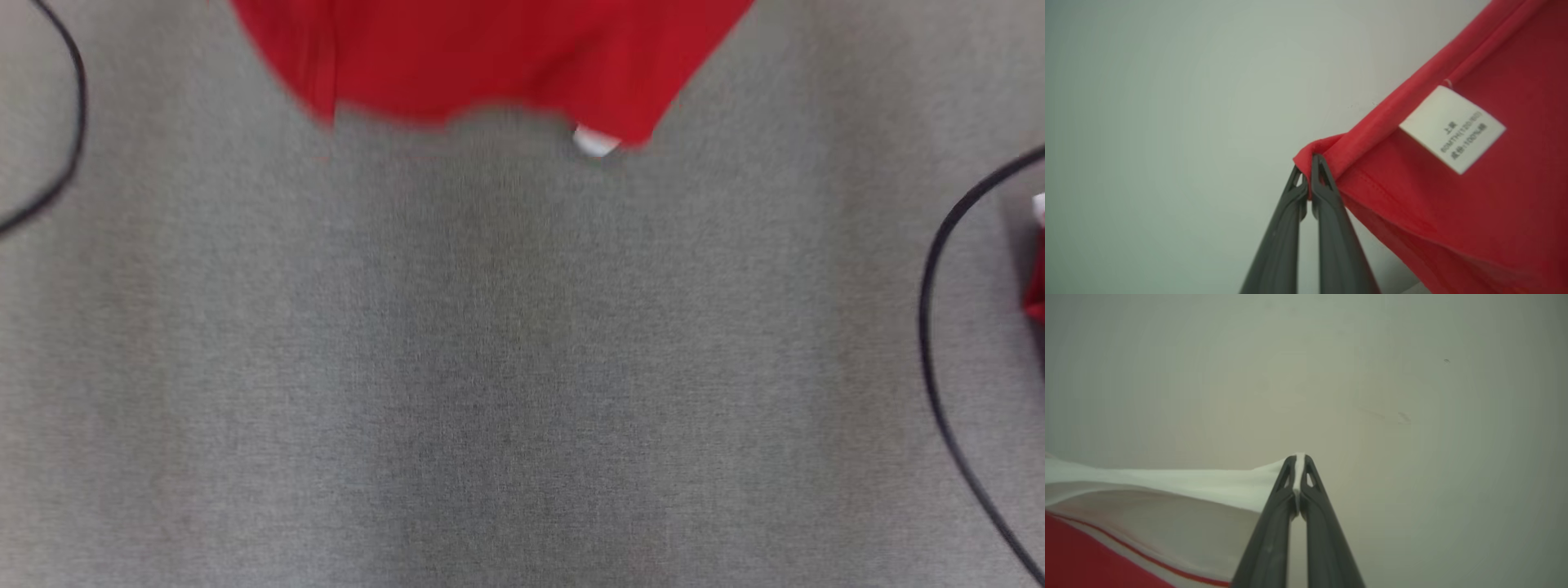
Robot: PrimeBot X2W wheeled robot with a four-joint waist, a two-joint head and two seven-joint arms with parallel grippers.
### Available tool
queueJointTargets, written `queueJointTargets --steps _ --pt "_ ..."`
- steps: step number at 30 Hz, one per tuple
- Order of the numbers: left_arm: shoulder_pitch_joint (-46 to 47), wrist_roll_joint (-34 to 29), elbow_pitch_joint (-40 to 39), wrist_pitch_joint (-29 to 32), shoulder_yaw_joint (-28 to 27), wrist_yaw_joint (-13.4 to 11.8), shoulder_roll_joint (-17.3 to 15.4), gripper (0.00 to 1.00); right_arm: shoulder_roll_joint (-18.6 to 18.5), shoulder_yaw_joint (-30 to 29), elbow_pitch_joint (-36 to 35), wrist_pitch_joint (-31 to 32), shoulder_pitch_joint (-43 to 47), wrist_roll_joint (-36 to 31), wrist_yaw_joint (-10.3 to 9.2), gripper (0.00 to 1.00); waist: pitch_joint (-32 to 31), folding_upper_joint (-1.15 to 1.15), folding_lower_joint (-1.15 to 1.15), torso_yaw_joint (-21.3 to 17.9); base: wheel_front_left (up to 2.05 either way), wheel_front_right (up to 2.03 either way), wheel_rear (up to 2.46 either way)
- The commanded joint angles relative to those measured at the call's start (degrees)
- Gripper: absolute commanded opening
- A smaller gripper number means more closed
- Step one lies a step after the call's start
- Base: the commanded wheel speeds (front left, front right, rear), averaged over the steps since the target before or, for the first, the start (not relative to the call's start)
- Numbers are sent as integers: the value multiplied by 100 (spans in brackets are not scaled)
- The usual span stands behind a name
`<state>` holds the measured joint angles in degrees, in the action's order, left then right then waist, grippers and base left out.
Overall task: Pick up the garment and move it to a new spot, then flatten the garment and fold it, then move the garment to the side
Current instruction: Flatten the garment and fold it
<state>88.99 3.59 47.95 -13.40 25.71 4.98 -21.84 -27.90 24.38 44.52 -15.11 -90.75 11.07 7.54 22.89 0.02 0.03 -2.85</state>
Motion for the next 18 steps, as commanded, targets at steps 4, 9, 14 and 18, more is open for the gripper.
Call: queueJointTargets --steps 4,9,14,18 --pt "560 -175 -64 -148 -48 -363 -37 0 49 -561 -10 1 -626 -309 -12 0 739 -2 -3 35 0 0 0" --pt "767 -229 -843 -176 -12 -434 -45 0 24 -1188 -737 0 -846 -778 -11 0 846 -2 -3 34 0 0 0" --pt "51 -28 -1220 -171 -66 -383 -101 0 -119 -1203 -1193 3 -16 -626 -11 0 1031 -2 -3 19 0 0 0" --pt "-775 197 -1616 -174 -199 -440 -28 0 -395 -1214 -1628 -2 1151 -147 -12 0 1043 -2 -3 8 0 0 0"
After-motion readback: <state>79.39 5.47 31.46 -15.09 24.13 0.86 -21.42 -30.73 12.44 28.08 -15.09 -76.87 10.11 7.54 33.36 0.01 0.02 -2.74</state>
